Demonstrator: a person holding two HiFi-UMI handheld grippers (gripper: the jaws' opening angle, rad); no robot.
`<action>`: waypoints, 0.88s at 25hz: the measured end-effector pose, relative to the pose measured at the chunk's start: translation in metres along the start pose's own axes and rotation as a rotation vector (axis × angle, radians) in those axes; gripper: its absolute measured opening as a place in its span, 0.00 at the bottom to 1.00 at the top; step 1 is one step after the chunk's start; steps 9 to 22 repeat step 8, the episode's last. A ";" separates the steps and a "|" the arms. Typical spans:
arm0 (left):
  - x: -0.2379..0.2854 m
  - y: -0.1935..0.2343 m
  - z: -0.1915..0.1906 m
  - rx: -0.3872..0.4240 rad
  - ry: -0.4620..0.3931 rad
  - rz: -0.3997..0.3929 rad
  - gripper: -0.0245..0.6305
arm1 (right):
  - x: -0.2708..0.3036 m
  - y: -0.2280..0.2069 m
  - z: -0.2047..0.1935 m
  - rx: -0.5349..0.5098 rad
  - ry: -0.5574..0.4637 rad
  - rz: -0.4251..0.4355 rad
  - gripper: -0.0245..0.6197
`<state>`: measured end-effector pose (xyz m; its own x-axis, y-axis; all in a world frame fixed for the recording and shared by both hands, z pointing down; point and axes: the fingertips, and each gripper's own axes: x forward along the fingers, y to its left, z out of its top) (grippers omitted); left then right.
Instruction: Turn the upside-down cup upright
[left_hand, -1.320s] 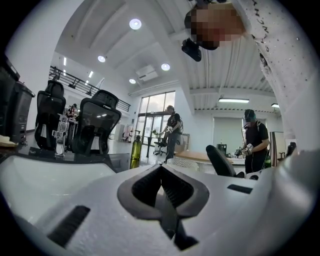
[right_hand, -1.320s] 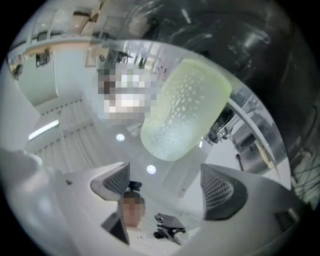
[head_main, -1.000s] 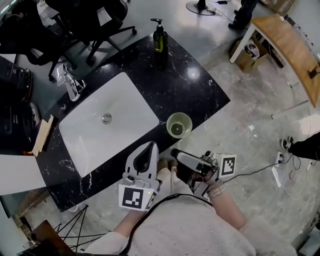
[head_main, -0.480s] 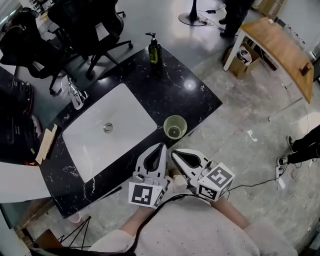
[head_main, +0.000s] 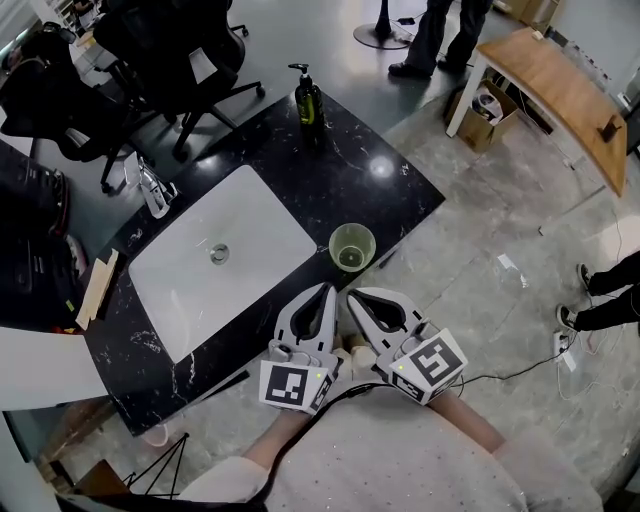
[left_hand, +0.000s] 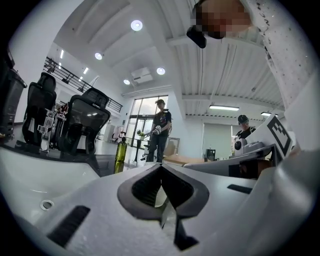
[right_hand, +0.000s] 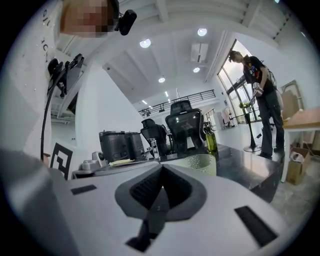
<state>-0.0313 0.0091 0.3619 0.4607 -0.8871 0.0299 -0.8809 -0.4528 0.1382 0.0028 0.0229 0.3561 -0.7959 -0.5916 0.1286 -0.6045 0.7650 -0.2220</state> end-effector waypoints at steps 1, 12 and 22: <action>-0.001 0.001 0.000 -0.001 0.000 0.002 0.05 | 0.000 0.000 0.001 -0.001 -0.002 0.000 0.05; -0.006 0.007 -0.003 -0.003 -0.003 0.015 0.05 | 0.003 0.001 0.001 -0.014 -0.013 -0.003 0.05; -0.006 0.007 -0.003 -0.003 -0.003 0.015 0.05 | 0.003 0.001 0.001 -0.014 -0.013 -0.003 0.05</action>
